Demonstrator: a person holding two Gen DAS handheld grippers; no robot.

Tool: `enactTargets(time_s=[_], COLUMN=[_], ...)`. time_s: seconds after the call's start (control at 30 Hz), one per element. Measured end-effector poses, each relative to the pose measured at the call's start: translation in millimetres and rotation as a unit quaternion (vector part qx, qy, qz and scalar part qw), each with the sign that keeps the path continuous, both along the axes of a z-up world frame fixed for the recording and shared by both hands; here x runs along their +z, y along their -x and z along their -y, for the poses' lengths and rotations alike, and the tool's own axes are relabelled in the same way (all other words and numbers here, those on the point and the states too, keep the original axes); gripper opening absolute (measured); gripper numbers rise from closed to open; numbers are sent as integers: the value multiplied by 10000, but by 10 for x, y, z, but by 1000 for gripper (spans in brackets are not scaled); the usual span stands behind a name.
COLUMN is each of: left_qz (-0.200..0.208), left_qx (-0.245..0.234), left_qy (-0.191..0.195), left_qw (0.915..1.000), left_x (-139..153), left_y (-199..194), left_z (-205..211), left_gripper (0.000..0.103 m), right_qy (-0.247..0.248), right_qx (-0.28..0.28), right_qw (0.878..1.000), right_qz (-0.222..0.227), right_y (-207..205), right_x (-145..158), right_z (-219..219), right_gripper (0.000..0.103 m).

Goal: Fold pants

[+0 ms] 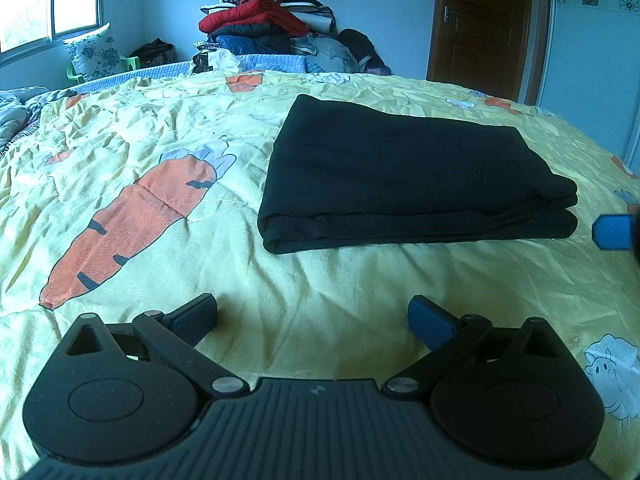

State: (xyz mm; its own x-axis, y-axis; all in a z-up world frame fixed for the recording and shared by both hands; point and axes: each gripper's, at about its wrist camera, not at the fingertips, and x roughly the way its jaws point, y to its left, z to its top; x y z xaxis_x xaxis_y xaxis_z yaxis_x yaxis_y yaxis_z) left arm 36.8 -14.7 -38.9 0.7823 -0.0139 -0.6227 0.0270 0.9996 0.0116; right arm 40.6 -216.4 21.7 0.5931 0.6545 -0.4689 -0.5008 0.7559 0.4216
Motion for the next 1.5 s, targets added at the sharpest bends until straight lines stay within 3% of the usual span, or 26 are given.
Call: enactTargets(time_s=[0.1, 0.17, 0.27, 0.4, 0.57, 0.73, 0.97, 1.23, 1.5], left_qz=[0, 0, 0, 0, 0, -1, -1, -1, -1], left_qx=[0, 0, 0, 0, 0, 0, 0, 0, 0], left_qy=[0, 0, 0, 0, 1, 1, 1, 0, 1], left_qw=[10000, 10000, 10000, 10000, 10000, 10000, 10000, 10000, 10000], left_x=[0, 1, 0, 0, 0, 0, 0, 1, 1], left_y=[-1, -1, -1, -1, -1, -2, -2, -1, -1], left_z=[1, 1, 1, 1, 0, 0, 1, 1, 0], left_gripper=[103, 103, 103, 103, 103, 103, 103, 103, 103], right_qy=[226, 10, 95, 399, 1192, 1920, 2357, 2459, 2201], right_qx=[-62, -187, -896, -2302, -2960, -3004, -2957, -2901, -2861], right_qw=[9989, 9988, 9954, 9722, 9476, 9336, 9250, 9246, 9325], right_qz=[400, 445, 311, -134, 150, 364, 369, 225, 64], right_y=[57, 30, -25, -152, -134, -97, -108, -122, -73], right_x=[-12, -27, -67, -233, -422, -566, -616, -638, -656], right_z=[-2, 68, 125, 185, 141, 40, -101, -196, -112], right_gripper=[102, 102, 103, 103, 103, 103, 103, 103, 103])
